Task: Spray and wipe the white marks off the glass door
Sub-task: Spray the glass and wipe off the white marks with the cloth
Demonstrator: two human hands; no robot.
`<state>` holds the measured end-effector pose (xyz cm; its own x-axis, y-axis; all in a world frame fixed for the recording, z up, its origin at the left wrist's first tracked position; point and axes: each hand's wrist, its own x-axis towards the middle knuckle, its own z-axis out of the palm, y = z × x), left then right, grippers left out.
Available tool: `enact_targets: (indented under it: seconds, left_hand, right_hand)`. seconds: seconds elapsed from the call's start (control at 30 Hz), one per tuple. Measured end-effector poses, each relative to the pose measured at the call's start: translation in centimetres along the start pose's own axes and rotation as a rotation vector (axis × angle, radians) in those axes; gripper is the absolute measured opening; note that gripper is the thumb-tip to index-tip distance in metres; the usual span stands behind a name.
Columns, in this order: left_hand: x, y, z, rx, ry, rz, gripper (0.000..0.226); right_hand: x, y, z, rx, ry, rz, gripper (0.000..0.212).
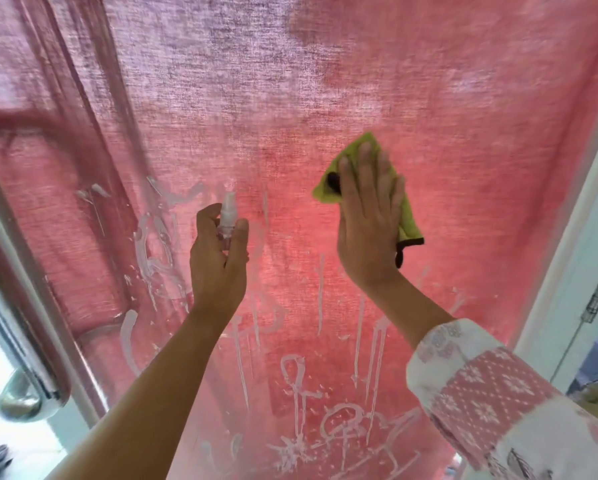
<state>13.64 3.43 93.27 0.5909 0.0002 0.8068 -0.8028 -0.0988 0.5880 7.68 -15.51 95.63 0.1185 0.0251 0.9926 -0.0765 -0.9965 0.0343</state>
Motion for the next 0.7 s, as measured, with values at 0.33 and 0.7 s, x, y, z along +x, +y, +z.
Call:
enact_targets:
  seconds: [0.33, 0.7]
  left_hand:
    - [-0.2, -0.7, 0.4, 0.071, 0.014, 0.046, 0.022]
    - [-0.1, -0.6, 0.6, 0.072, 0.001, 0.046, 0.016]
  right_hand:
    - [-6.1, 4.7, -1.8, -0.041, -0.165, -0.274, 0.056]
    - [-4.9, 1.9, 0.2, 0.035, -0.123, -0.257, 0.06]
